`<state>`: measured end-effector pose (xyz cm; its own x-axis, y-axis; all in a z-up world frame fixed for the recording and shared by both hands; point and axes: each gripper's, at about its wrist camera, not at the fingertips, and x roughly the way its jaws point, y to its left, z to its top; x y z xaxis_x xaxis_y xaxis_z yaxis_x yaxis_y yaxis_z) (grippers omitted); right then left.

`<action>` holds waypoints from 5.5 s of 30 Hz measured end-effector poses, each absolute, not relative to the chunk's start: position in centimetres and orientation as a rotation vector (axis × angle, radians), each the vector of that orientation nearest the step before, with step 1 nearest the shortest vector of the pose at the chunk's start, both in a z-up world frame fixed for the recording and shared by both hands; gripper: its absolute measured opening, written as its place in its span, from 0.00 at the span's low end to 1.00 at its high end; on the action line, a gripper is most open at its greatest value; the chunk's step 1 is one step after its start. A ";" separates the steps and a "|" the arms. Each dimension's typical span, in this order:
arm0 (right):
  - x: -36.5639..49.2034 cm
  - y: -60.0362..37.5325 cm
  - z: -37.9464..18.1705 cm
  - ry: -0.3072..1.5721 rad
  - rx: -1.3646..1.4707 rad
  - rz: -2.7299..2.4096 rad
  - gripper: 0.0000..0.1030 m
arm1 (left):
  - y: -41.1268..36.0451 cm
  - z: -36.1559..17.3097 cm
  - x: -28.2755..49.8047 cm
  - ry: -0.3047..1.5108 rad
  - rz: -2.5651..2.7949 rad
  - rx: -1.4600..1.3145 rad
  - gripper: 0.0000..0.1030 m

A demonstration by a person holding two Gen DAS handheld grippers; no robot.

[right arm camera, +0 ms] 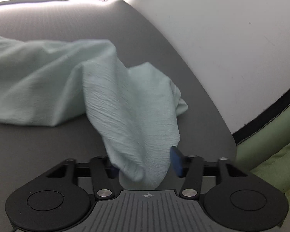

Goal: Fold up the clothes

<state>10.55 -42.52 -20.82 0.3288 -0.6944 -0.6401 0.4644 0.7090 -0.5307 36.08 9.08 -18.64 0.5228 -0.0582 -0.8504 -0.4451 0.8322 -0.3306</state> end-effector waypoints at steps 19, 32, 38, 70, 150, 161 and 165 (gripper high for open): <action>13.7 -34.5 -21.3 0.890 -0.320 -0.680 0.72 | 6.6 -21.0 41.9 0.997 0.237 -0.422 0.05; 14.4 -33.2 -21.1 0.858 -0.281 -0.579 0.72 | 5.2 -10.7 29.4 0.766 0.393 -0.108 0.05; 15.1 -34.0 -20.7 0.850 -0.247 -0.499 0.72 | 7.1 -8.6 22.0 0.804 0.547 0.016 0.05; 11.0 -52.5 -21.6 0.896 0.303 -0.634 0.74 | -4.2 -7.9 14.0 0.852 0.303 -0.089 0.66; 14.7 -19.7 -18.9 0.965 0.142 0.054 0.46 | 25.6 -13.5 13.9 0.946 0.530 -0.365 0.77; 15.0 -12.9 -19.4 0.985 0.169 -0.022 0.47 | 29.4 -17.2 19.4 1.071 0.261 -0.406 0.76; 15.2 -11.5 -19.6 0.985 0.152 -0.036 0.47 | 28.2 -17.8 20.3 1.103 0.244 -0.364 0.67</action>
